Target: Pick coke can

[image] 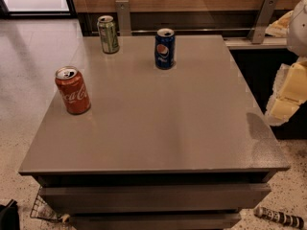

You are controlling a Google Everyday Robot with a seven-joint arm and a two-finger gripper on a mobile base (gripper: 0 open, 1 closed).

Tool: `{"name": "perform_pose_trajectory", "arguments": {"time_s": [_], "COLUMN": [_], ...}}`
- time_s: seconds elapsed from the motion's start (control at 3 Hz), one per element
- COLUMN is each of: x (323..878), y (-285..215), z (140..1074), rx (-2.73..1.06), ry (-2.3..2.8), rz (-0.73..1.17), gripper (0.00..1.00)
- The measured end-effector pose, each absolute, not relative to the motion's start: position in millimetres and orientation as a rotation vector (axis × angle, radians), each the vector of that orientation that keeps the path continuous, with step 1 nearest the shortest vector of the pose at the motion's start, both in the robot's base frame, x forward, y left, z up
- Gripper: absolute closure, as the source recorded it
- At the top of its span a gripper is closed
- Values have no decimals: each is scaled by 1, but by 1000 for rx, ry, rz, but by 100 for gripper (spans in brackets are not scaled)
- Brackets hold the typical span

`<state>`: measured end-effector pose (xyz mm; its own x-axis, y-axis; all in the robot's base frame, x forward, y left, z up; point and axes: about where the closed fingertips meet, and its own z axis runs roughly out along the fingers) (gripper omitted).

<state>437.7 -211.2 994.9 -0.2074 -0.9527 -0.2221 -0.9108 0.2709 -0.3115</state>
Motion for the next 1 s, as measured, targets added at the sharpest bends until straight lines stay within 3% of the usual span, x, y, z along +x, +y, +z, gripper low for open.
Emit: {"name": "perform_pose_trajectory", "arguments": {"time_s": [1.0], "x": [462], "y": [-182], "z": [983], "rx": [-1561], "ry": [2038], "rz": [4], "gripper": [0]}}
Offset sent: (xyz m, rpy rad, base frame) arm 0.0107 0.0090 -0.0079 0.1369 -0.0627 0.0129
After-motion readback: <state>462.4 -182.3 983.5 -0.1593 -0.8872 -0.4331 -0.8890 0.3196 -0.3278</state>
